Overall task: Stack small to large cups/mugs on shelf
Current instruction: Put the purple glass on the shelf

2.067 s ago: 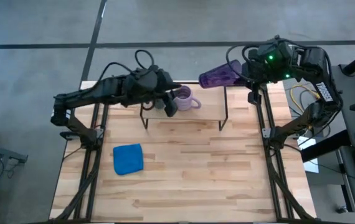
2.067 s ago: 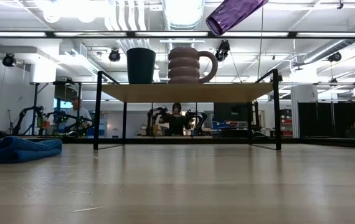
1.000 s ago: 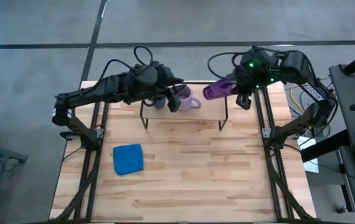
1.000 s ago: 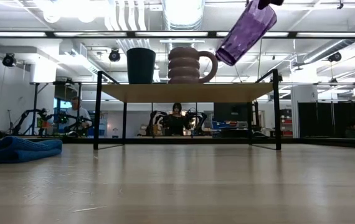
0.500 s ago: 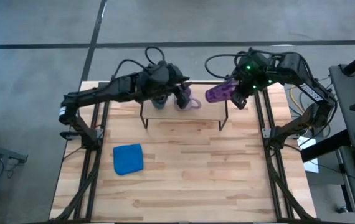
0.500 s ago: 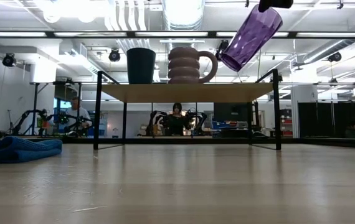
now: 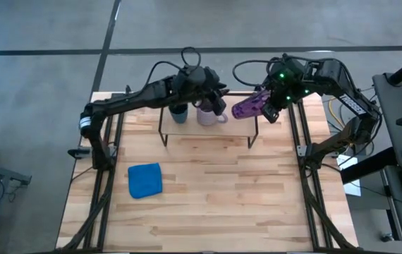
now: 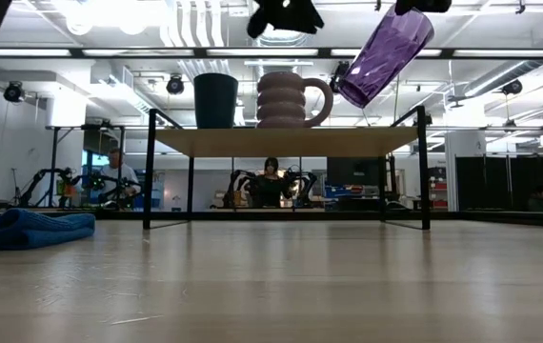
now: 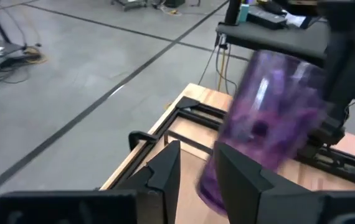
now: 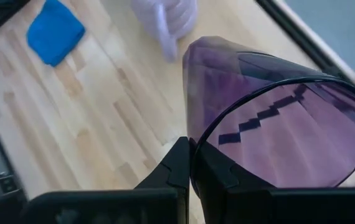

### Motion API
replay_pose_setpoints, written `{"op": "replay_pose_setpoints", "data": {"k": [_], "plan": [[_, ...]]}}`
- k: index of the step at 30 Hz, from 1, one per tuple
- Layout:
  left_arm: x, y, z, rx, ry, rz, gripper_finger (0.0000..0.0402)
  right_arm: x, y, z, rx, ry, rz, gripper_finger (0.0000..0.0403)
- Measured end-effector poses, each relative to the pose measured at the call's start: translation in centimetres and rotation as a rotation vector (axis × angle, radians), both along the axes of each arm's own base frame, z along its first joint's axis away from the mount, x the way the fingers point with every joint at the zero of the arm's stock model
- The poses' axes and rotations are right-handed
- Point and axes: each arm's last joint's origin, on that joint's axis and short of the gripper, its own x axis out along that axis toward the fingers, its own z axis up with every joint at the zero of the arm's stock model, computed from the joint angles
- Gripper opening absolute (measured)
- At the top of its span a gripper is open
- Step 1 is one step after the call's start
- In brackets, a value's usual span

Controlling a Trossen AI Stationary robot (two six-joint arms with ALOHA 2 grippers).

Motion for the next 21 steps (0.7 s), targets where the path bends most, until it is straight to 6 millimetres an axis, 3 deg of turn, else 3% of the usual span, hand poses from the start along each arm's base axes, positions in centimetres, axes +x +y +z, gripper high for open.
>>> {"op": "replay_pose_setpoints", "data": {"k": [4,14,21], "plan": [[1.0,1.1,-1.2,-0.036,0.001,-0.049,0.0083,0.1,0.2,0.0,0.016,-0.006,0.015,0.0008],[3.6,1.3,-4.6,-0.092,0.064,-0.143,0.0083,0.3,0.1,-0.1,0.002,-0.01,0.029,0.0008],[4.3,1.5,-5.6,-0.105,0.079,-0.158,0.0083,0.6,-0.1,0.0,-0.015,-0.038,0.036,0.0008]]}}
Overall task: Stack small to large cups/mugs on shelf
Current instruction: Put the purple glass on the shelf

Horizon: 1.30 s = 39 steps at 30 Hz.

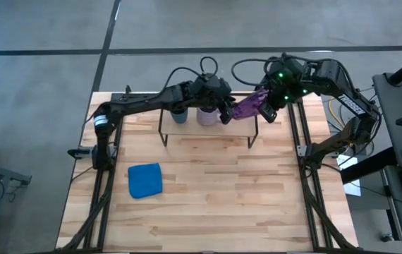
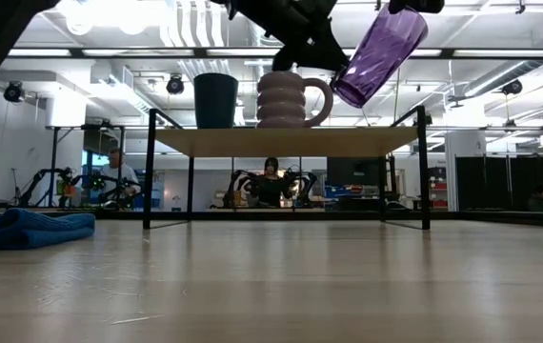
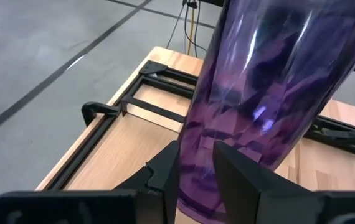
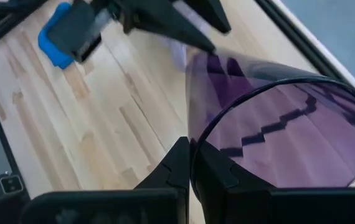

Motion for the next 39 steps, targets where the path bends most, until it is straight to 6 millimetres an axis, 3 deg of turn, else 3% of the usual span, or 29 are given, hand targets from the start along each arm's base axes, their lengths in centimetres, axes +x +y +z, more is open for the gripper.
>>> {"op": "replay_pose_setpoints", "data": {"k": [14,24,39], "plan": [[0.0,-0.1,-0.1,-0.01,-0.001,-0.02,0.0083,1.9,-0.8,-0.4,-0.071,-0.097,0.005,0.0008],[0.0,0.0,-0.2,-0.012,0.011,-0.019,0.0083,4.3,-1.9,-2.3,-0.093,0.003,0.006,0.0008],[-0.3,0.9,-0.2,-0.012,0.01,0.001,0.0083,6.1,-2.7,-3.7,-0.1,0.062,-0.005,0.0008]]}}
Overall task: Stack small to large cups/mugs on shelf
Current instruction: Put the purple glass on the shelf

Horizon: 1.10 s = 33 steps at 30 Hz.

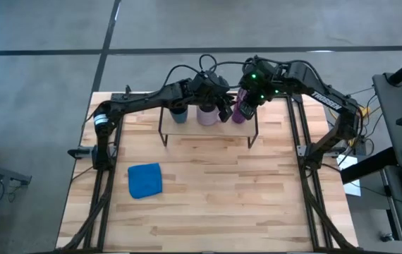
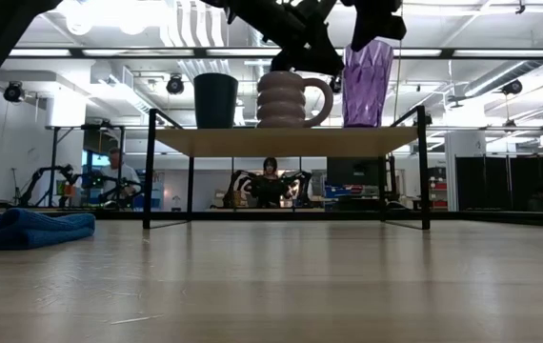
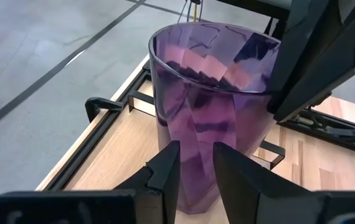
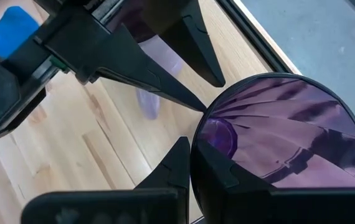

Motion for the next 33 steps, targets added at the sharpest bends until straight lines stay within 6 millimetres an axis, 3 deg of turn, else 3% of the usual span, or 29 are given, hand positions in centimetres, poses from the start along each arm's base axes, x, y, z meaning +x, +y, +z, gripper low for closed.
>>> {"op": "replay_pose_setpoints", "data": {"k": [10,28,33], "plan": [[-0.2,0.2,0.3,0.004,-0.006,0.007,0.0083,0.2,0.0,-0.1,0.011,-0.001,0.007,0.0013],[-0.3,0.2,0.4,0.005,-0.007,0.01,0.0083,0.6,-0.1,-0.1,0.014,-0.031,0.007,0.0083],[-1.2,0.0,0.5,0.008,0.061,0.045,0.0083,0.6,-0.1,-0.1,0.013,-0.033,0.004,0.0088]]}}
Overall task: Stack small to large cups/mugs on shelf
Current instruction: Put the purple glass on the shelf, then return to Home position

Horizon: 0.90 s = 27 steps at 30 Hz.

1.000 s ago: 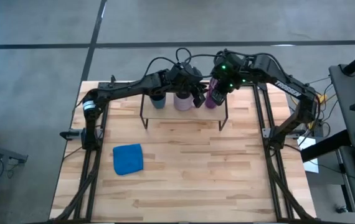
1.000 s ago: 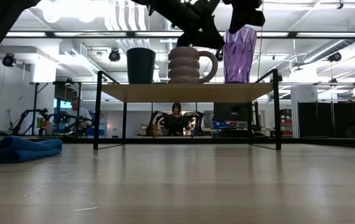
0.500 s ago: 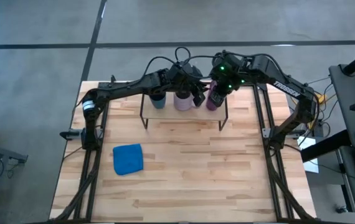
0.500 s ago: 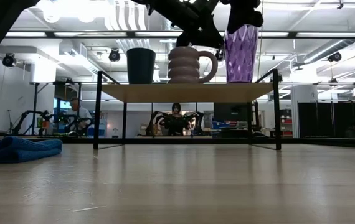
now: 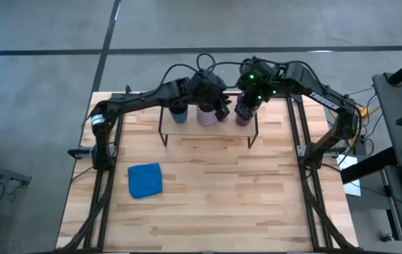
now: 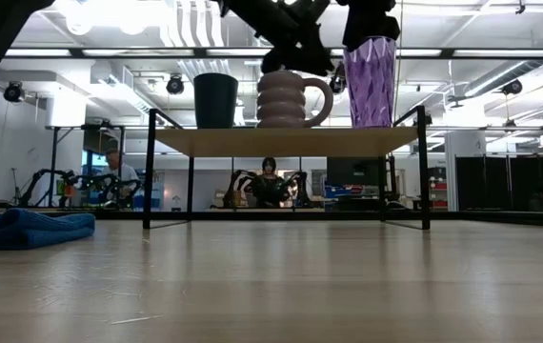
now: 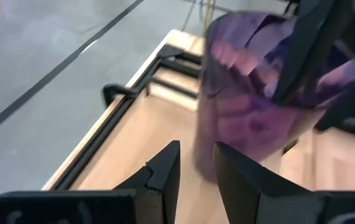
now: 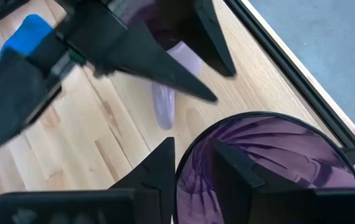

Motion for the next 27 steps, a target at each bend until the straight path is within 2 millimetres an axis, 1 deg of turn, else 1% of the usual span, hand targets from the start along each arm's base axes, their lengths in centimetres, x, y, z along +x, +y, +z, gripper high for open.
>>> {"op": "replay_pose_setpoints", "data": {"k": [3,8,13,17,20,23,27], "plan": [[-0.8,0.0,0.3,0.033,0.047,0.037,0.0083,0.0,0.0,0.0,-0.003,0.002,-0.001,0.0085],[-1.6,-0.1,1.2,0.051,0.046,0.06,0.0083,0.1,-0.1,0.1,-0.013,-0.019,-0.002,0.0079],[-3.1,-0.6,3.2,0.064,0.005,0.061,0.0083,0.7,0.2,1.1,-0.037,-0.142,0.021,0.0075],[-4.7,-1.1,5.1,0.077,-0.031,0.065,0.0083,0.8,0.7,2.9,-0.042,-0.282,0.071,0.0075],[-6.4,-1.6,6.9,0.09,-0.076,0.067,0.0083,0.4,1.4,4.6,-0.061,-0.336,0.091,0.0073],[-8.5,-2.3,8.5,0.093,-0.089,0.068,0.0083,-0.4,2.5,6.3,-0.067,-0.37,0.12,0.0069],[-11.9,-3.6,10.5,0.082,-0.097,0.056,0.0083,-1.8,4.5,8.2,-0.045,-0.388,0.192,0.0068]]}}
